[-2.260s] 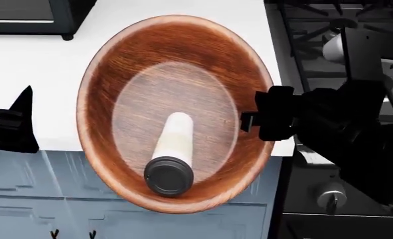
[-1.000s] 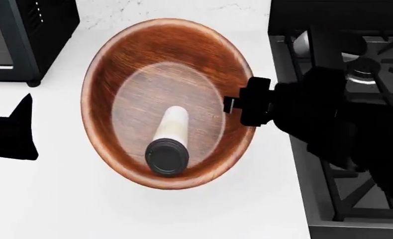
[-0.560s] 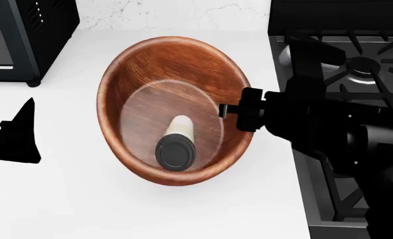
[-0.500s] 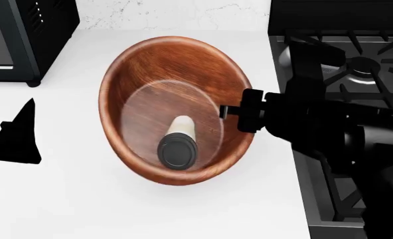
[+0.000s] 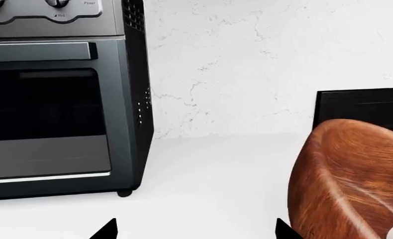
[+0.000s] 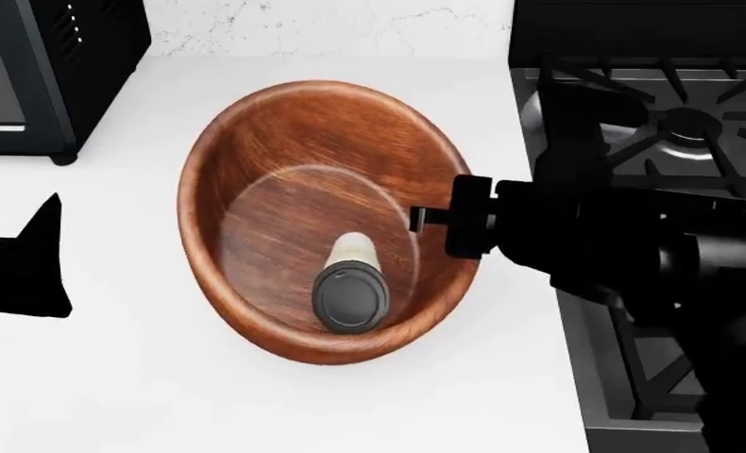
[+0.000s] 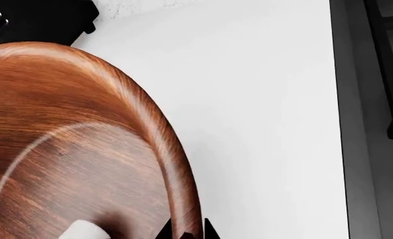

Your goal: Place the cup inside the bowl on the dining table and move the bowl to any counter.

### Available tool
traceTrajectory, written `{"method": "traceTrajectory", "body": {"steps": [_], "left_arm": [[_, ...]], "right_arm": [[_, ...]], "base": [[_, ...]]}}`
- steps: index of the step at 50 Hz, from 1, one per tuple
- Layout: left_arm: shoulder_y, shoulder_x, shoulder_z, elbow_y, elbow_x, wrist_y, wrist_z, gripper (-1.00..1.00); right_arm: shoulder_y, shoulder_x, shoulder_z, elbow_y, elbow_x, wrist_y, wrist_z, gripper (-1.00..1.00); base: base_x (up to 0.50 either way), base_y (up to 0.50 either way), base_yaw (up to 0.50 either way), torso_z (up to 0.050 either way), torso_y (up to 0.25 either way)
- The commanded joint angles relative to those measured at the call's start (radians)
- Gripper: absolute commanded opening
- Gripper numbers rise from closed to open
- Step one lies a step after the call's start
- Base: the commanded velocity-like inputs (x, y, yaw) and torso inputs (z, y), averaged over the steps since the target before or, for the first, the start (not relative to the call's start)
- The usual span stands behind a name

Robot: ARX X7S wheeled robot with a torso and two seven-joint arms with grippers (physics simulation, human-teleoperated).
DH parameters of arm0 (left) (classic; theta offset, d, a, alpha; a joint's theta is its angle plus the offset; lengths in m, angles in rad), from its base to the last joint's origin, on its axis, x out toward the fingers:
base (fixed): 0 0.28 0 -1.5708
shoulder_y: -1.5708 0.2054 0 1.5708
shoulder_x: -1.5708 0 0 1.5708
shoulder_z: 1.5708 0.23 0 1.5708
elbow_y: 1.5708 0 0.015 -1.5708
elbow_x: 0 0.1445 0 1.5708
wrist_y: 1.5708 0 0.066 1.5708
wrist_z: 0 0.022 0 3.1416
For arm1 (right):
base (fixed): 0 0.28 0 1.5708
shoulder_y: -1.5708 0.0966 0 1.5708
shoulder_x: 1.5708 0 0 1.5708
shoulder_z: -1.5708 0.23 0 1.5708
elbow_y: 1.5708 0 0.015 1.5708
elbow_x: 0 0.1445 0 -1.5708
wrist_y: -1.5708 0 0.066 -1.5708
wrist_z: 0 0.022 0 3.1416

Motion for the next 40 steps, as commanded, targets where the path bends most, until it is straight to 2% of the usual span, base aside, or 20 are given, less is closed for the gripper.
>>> {"method": "traceTrajectory", "body": {"steps": [1,14,15,31,35,40], "left_arm": [[0.001,0.000,0.000,0.000,-0.004,0.001,0.003,1.00],[0.009,-0.005,-0.007,-0.003,-0.009,0.009,0.010,1.00],[0.007,-0.002,-0.005,-0.003,-0.007,0.008,0.007,1.00],[0.021,-0.014,-0.015,-0.002,-0.014,0.016,0.015,1.00],[0.006,0.013,0.006,-0.009,0.002,0.011,0.000,1.00],[0.010,0.004,-0.001,-0.009,-0.002,0.014,0.005,1.00]], "right_arm": [[0.019,0.014,0.015,-0.038,0.019,0.027,0.012,-1.00],[0.041,0.015,0.015,-0.047,0.015,0.037,0.032,-1.00],[0.042,0.017,0.016,-0.049,0.015,0.037,0.032,1.00],[0.040,0.019,0.020,-0.047,0.012,0.030,0.040,1.00],[0.039,0.017,0.021,-0.046,0.011,0.028,0.039,1.00],[0.030,0.060,0.031,-0.126,-0.007,-0.026,0.045,1.00]], "base": [[0.00,0.00,0.00,0.000,0.000],[0.00,0.00,0.00,0.000,0.000],[0.00,0.00,0.00,0.000,0.000],[0.00,0.00,0.00,0.000,0.000],[0.00,0.00,0.00,0.000,0.000],[0.00,0.00,0.00,0.000,0.000]]}}
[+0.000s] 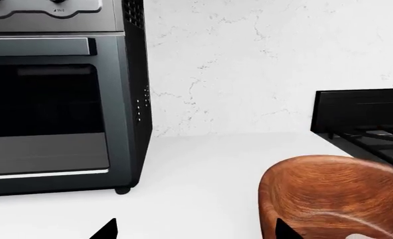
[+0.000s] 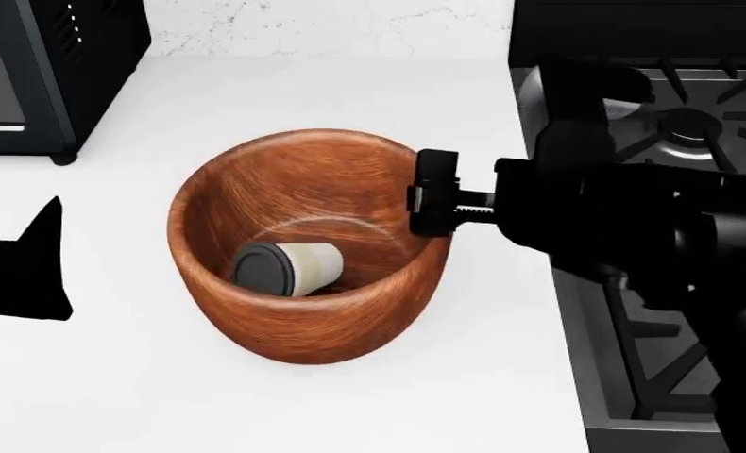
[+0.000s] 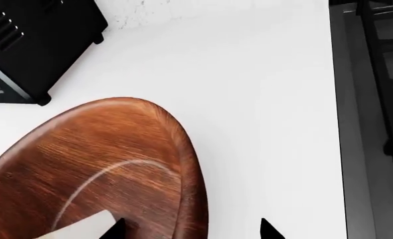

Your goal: Place the cup inside the bowl on the dining table and move the bowl to any counter.

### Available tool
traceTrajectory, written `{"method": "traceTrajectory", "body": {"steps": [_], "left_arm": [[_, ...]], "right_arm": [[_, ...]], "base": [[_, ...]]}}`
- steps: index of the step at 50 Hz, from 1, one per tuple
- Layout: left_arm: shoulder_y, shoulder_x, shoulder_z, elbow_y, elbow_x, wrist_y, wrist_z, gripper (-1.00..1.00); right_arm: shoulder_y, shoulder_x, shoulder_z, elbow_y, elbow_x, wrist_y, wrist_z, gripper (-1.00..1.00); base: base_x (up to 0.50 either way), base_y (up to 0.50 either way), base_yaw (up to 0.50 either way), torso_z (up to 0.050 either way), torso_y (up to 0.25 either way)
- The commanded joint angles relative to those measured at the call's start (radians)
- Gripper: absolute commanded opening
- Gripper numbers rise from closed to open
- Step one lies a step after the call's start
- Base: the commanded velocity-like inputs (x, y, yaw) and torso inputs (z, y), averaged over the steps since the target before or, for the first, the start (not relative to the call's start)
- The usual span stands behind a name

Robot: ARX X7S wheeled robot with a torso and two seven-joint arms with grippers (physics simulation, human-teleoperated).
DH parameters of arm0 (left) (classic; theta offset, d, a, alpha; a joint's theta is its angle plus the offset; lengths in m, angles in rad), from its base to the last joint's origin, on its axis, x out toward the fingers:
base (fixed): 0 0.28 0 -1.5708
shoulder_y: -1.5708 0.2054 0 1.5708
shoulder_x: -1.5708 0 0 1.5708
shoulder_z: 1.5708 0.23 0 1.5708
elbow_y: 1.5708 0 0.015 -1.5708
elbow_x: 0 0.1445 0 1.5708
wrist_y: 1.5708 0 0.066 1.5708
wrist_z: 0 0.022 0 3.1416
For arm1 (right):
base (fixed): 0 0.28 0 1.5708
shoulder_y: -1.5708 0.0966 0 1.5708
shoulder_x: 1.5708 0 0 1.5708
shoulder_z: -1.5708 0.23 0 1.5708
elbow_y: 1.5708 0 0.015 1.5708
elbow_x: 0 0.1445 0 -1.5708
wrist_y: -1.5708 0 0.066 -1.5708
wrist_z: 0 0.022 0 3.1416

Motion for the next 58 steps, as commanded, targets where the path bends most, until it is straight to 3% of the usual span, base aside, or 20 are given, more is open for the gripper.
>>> {"method": "traceTrajectory", "body": {"steps": [1,14,22,34,40,58], "left_arm": [[-0.003,0.005,0.005,-0.003,0.004,0.000,-0.003,1.00],[-0.072,0.015,0.018,0.004,-0.016,-0.051,-0.019,1.00],[-0.096,0.024,0.023,0.018,-0.035,-0.079,-0.041,1.00],[-0.228,0.029,0.019,0.097,-0.114,-0.202,-0.134,1.00],[-0.298,0.058,0.032,0.095,-0.133,-0.243,-0.165,1.00],[-0.437,0.033,0.003,0.108,-0.202,-0.325,-0.209,1.00]], "right_arm": [[-0.011,0.053,0.013,-0.099,-0.024,-0.062,0.010,1.00],[-0.054,0.409,0.055,-0.772,-0.175,-0.301,0.268,1.00],[-0.075,0.560,0.096,-1.012,-0.200,-0.376,0.385,1.00],[0.013,0.608,0.137,-1.094,-0.187,-0.335,0.417,1.00],[0.076,0.596,0.151,-1.078,-0.181,-0.289,0.408,1.00],[0.217,0.581,0.199,-1.096,-0.147,-0.203,0.417,1.00]], "base": [[0.00,0.00,0.00,0.000,0.000],[0.00,0.00,0.00,0.000,0.000],[0.00,0.00,0.00,0.000,0.000],[0.00,0.00,0.00,0.000,0.000],[0.00,0.00,0.00,0.000,0.000],[0.00,0.00,0.00,0.000,0.000]]}}
